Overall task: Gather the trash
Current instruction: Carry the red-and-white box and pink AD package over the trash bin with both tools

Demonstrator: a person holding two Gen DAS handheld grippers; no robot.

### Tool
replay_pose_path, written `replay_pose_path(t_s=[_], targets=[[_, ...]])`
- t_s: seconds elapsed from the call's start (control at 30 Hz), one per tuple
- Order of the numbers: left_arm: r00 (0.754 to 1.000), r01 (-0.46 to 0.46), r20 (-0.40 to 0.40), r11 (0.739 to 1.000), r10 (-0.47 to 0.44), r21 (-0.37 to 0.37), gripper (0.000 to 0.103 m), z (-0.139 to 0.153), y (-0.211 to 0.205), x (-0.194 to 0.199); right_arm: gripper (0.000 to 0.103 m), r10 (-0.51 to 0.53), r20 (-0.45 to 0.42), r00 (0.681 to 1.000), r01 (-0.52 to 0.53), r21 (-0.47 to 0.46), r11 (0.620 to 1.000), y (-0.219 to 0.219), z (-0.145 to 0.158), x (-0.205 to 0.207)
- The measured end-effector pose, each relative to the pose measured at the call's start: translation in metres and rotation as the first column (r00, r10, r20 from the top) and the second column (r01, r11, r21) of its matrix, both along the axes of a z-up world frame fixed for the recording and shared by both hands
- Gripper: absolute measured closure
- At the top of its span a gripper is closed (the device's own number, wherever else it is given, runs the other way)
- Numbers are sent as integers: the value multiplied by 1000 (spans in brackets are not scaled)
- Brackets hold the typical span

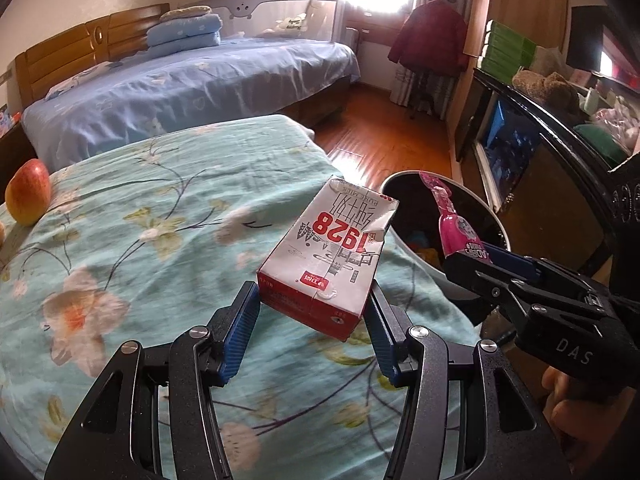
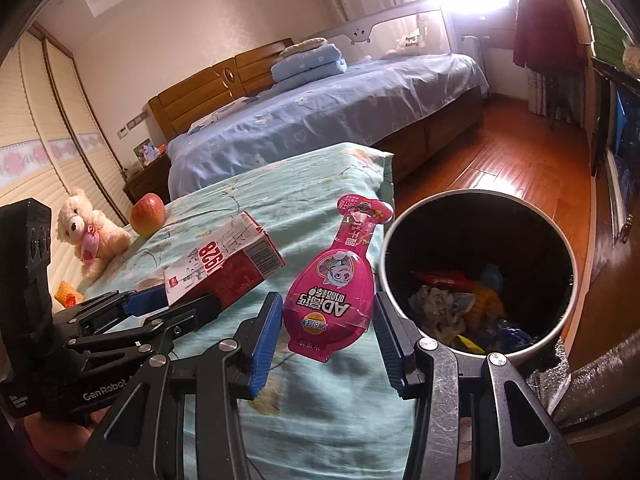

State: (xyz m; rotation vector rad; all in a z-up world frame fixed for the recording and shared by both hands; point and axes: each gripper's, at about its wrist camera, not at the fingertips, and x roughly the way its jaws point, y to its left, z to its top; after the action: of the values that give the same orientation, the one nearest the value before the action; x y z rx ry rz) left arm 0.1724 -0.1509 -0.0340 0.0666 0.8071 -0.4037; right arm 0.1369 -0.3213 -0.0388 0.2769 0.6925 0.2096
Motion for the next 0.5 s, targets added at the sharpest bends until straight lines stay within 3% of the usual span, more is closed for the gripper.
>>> replay_pose_path(t_s=[0.5], targets=[[998,55,-4,998,-55,17,51,-2,-35,4,56,-66,-13,998,66,2,998,-36,-7,-4]])
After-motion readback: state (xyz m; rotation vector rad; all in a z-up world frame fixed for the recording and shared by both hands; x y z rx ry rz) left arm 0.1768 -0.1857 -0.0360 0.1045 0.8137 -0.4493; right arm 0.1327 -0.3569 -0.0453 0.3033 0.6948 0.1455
